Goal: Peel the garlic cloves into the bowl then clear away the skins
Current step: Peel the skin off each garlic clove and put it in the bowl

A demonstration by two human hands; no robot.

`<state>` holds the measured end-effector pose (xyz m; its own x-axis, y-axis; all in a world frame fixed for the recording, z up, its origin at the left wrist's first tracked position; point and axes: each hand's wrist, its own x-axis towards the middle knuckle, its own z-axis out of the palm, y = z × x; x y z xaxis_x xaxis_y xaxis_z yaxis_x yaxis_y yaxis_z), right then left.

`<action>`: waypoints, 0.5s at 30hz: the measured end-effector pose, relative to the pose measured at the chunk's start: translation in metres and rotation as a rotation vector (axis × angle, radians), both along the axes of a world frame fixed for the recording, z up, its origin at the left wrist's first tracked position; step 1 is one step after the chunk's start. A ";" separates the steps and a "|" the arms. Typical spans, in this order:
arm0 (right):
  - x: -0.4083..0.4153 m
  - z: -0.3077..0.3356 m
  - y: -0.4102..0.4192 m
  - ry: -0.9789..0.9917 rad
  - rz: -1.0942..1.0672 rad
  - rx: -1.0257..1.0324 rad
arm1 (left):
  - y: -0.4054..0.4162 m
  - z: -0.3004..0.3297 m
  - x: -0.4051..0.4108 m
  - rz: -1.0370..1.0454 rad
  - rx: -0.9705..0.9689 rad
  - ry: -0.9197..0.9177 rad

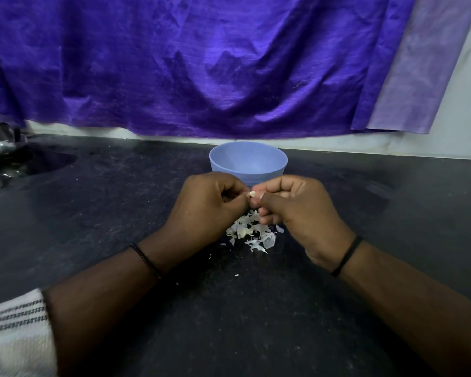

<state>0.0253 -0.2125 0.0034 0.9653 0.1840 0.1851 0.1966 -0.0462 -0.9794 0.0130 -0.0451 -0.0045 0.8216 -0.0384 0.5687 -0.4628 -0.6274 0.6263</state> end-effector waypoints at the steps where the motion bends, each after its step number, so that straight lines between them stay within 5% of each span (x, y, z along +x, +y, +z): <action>1: 0.000 -0.001 0.001 -0.027 -0.022 -0.046 | -0.001 0.000 0.000 0.008 0.012 -0.002; 7: 0.001 -0.006 0.001 -0.141 -0.093 -0.185 | -0.003 -0.001 0.000 0.036 0.060 -0.031; 15: 0.005 -0.007 0.001 -0.120 -0.068 -0.156 | -0.007 -0.005 0.004 0.040 -0.171 0.161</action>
